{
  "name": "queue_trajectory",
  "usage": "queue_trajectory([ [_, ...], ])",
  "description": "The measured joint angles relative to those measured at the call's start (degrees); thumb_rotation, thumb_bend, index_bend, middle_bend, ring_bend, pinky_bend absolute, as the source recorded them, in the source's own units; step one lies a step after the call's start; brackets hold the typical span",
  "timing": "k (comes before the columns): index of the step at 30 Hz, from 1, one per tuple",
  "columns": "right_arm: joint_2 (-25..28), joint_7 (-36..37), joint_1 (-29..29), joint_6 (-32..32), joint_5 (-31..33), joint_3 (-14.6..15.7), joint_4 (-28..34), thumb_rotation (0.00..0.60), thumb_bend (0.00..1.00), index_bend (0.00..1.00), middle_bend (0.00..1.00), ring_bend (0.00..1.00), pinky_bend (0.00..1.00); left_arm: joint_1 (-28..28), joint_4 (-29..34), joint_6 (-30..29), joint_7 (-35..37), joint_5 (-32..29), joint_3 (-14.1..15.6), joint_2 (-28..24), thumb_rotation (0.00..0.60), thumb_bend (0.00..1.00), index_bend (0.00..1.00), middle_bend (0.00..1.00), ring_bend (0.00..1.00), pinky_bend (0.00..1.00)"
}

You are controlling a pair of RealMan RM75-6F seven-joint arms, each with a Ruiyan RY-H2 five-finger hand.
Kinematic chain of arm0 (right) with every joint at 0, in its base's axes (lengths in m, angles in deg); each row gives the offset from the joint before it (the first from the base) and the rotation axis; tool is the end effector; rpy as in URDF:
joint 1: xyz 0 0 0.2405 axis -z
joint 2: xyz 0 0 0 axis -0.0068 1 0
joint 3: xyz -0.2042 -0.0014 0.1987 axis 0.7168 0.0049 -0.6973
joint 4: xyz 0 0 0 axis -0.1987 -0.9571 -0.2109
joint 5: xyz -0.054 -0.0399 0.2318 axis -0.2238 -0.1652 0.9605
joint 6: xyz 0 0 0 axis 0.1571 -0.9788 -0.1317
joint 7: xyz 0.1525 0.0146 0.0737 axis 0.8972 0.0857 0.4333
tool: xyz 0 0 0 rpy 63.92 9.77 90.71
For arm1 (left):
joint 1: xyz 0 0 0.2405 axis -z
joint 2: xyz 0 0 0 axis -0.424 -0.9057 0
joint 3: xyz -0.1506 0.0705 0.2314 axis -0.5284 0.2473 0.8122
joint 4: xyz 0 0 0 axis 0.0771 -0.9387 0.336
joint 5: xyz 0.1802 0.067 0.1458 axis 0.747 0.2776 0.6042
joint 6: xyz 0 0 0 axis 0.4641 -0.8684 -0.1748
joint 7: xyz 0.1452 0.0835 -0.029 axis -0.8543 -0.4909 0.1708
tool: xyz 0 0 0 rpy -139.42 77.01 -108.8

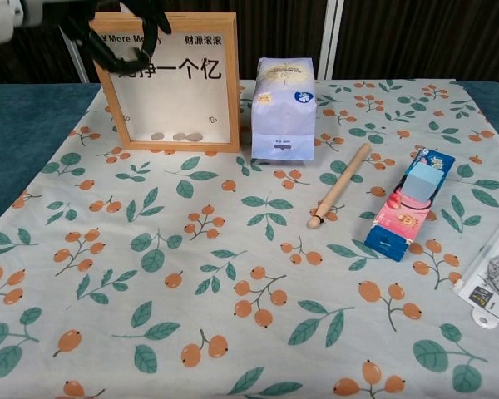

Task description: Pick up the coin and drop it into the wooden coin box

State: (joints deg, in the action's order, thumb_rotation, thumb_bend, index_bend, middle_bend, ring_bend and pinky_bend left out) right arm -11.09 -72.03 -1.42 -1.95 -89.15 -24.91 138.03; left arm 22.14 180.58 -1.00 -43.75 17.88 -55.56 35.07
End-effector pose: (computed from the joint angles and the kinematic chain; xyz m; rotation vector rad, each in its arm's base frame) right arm -0.3660 -0.2033 0.1809 1.0873 -1.1124 0.7795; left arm -0.0915 0.4294 0.0533 -1.8696 -0.8409 -0.9980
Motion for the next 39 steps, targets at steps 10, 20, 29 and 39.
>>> queue_trajectory([
  [10,-0.1,-0.4,0.1,-0.3,0.5,-0.2,0.1,0.600,0.44,0.15,0.07,0.01,0.00,14.0,1.6,4.8,-10.4,-24.9,-2.8,-10.6,0.600,0.50,0.71,0.20,0.00,0.01],
  [20,-0.2,-0.4,0.1,-0.5,1.0,-0.5,0.1,0.600,0.44,0.15,0.07,0.01,0.00,23.6,-12.5,9.4,-11.9,-35.5,0.7,-8.6,0.600,0.50,0.72,0.21,0.00,0.00],
  [29,-0.3,-0.8,0.1,-0.7,1.4,-0.6,0.0,0.600,0.44,0.15,0.07,0.01,0.00,26.9,-24.0,16.3,-8.0,-37.6,4.0,-3.2,0.600,0.52,0.72,0.21,0.00,0.00],
  [39,-0.6,-1.4,0.1,-0.8,2.2,-0.8,0.0,0.600,0.44,0.15,0.07,0.01,0.00,30.0,-31.7,25.6,-1.8,-38.4,8.5,-1.9,0.600,0.53,0.73,0.21,0.00,0.00],
])
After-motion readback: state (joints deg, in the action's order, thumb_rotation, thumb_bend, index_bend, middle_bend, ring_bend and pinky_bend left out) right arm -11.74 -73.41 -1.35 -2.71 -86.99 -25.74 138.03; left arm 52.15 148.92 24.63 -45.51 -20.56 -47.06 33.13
